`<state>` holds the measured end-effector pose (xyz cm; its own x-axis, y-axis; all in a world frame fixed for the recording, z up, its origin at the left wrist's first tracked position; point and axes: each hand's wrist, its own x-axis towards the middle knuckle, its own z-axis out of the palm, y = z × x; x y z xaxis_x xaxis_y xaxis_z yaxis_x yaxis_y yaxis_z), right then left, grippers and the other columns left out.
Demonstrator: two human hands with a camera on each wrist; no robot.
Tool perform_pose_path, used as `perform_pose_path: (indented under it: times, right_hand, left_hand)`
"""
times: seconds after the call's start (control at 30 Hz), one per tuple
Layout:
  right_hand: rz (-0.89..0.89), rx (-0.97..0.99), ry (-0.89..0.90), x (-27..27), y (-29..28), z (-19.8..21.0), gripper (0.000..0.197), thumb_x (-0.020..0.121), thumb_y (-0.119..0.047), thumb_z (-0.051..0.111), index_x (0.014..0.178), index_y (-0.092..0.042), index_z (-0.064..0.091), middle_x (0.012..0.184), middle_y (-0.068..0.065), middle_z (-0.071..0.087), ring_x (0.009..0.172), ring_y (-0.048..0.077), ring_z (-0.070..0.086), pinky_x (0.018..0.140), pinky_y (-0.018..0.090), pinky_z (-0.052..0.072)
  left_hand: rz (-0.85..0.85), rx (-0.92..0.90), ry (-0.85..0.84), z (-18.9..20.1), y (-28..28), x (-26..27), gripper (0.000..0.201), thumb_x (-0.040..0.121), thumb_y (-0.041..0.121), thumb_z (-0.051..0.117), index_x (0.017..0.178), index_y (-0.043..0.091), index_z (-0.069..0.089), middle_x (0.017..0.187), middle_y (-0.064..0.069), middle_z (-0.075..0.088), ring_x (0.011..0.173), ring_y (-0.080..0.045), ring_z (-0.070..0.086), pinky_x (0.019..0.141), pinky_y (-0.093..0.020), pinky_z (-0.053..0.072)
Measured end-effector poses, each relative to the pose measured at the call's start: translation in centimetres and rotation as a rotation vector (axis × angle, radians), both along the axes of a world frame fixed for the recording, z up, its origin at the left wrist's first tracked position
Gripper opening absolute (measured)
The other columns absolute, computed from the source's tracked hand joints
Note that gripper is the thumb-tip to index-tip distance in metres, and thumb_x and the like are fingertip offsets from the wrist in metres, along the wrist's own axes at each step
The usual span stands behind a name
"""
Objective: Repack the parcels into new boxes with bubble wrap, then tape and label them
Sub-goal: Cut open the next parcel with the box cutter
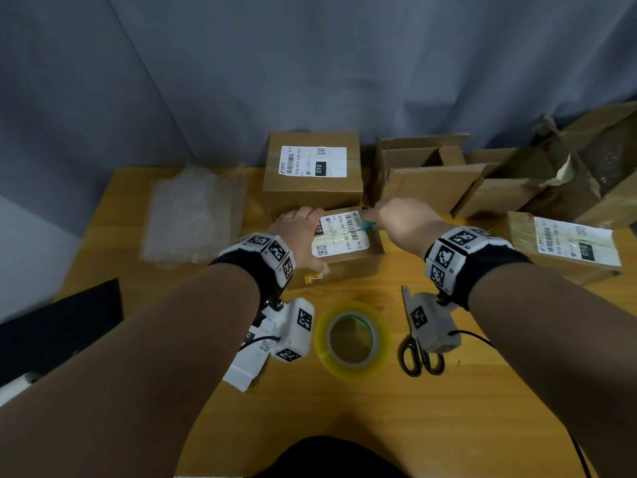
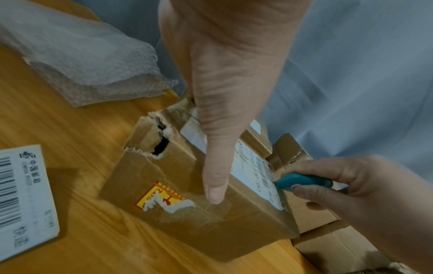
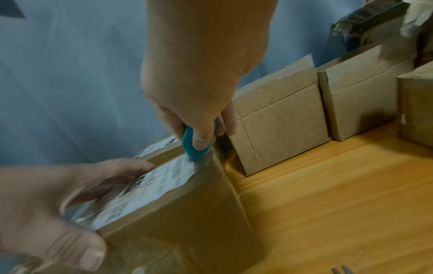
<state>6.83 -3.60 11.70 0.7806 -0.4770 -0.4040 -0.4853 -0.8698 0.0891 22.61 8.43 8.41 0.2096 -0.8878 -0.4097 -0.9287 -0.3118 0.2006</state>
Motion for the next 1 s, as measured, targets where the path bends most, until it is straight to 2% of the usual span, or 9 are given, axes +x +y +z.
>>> perform_pose_path:
  times: [0.13, 0.23, 0.37, 0.47, 0.57, 0.67, 0.77, 0.9, 1.0]
  right_hand:
    - [-0.021, -0.047, 0.055, -0.7, -0.1, 0.5, 0.041, 0.093, -0.006, 0.048, 0.133, -0.015, 0.048, 0.120, 0.011, 0.056, 0.106, 0.028, 0.058, 0.080, 0.033, 0.048]
    - [-0.053, -0.124, 0.111, -1.4, 0.0, 0.9, 0.031, 0.094, -0.003, 0.049, 0.124, -0.009, 0.053, 0.116, 0.012, 0.058, 0.103, 0.028, 0.059, 0.077, 0.032, 0.047]
    - [-0.188, -0.100, 0.099, -3.6, -0.7, 0.9, 0.025, 0.095, -0.002, 0.045, 0.117, -0.007, 0.055, 0.110, 0.012, 0.060, 0.097, 0.028, 0.060, 0.072, 0.033, 0.047]
    - [-0.407, 0.073, -0.151, -4.4, -0.1, 0.3, 0.028, 0.099, -0.018, 0.046, 0.125, -0.009, 0.053, 0.110, 0.011, 0.059, 0.098, 0.025, 0.059, 0.077, 0.032, 0.048]
    - [-0.567, 0.253, -0.539, -4.4, 1.7, -0.2, 0.031, 0.100, -0.023, 0.045, 0.129, -0.012, 0.049, 0.113, 0.009, 0.061, 0.100, 0.023, 0.060, 0.079, 0.030, 0.046]
    - [-0.651, 0.253, -0.913, -4.6, 2.9, 0.0, 0.031, 0.101, -0.027, 0.042, 0.127, -0.011, 0.044, 0.105, 0.010, 0.062, 0.091, 0.025, 0.061, 0.075, 0.036, 0.050]
    - [-0.690, 0.234, -1.207, -4.7, 2.6, 0.4, 0.027, 0.101, -0.025, 0.040, 0.121, -0.008, 0.044, 0.101, 0.008, 0.056, 0.086, 0.021, 0.057, 0.074, 0.036, 0.049]
    - [-0.596, 0.418, -1.221, -3.2, 3.4, 0.8, 0.022, 0.100, -0.023, 0.045, 0.117, -0.009, 0.045, 0.094, 0.004, 0.059, 0.086, 0.028, 0.064, 0.073, 0.051, 0.056]
    - [-0.522, 0.443, -1.202, -2.0, 4.0, 1.2, 0.020, 0.100, -0.022, 0.046, 0.116, -0.010, 0.047, 0.086, -0.008, 0.057, 0.081, 0.015, 0.060, 0.075, 0.041, 0.054]
  left_hand:
    - [0.000, 0.008, -0.002, 0.1, 0.0, 0.0, 0.116, 0.065, 0.053, 0.079, 0.150, 0.013, 0.010, 0.154, -0.006, 0.020, 0.141, -0.027, 0.021, 0.117, -0.039, 0.020]
    - [0.004, 0.013, -0.010, 0.3, 0.1, -0.1, 0.116, 0.065, 0.053, 0.079, 0.150, 0.014, 0.011, 0.153, -0.006, 0.020, 0.141, -0.027, 0.021, 0.116, -0.039, 0.020]
    - [0.005, 0.056, -0.080, 0.5, -0.2, -0.3, 0.120, 0.063, 0.060, 0.076, 0.151, 0.019, 0.006, 0.151, -0.005, 0.024, 0.138, -0.027, 0.025, 0.114, -0.047, 0.024]
    - [-0.012, 0.088, -0.147, 0.8, -0.6, -0.9, 0.124, 0.062, 0.063, 0.074, 0.151, 0.019, -0.001, 0.145, -0.008, 0.030, 0.133, -0.030, 0.029, 0.109, -0.048, 0.031]
    - [-0.033, 0.012, -0.162, 1.4, -0.7, -1.9, 0.120, 0.059, 0.067, 0.072, 0.149, 0.015, 0.011, 0.139, -0.007, 0.032, 0.128, -0.026, 0.031, 0.103, -0.045, 0.034]
    - [0.027, -0.082, -0.085, 2.4, -0.4, -2.7, 0.113, 0.056, 0.071, 0.071, 0.142, 0.015, 0.022, 0.133, -0.004, 0.033, 0.124, -0.023, 0.032, 0.098, -0.046, 0.036]
    - [0.226, -0.128, 0.086, 3.5, 0.1, -3.0, 0.113, 0.058, 0.071, 0.071, 0.140, 0.012, 0.023, 0.134, -0.005, 0.031, 0.128, -0.025, 0.030, 0.103, -0.044, 0.036]
    - [0.567, -0.216, 0.341, 4.7, 0.5, -3.3, 0.115, 0.058, 0.076, 0.067, 0.142, 0.010, 0.024, 0.139, -0.006, 0.031, 0.131, -0.026, 0.032, 0.107, -0.044, 0.034]
    - [0.674, -0.283, 0.516, 4.9, 0.7, -2.8, 0.107, 0.060, 0.078, 0.064, 0.137, 0.012, 0.029, 0.132, -0.001, 0.044, 0.113, -0.016, 0.051, 0.093, -0.042, 0.049]
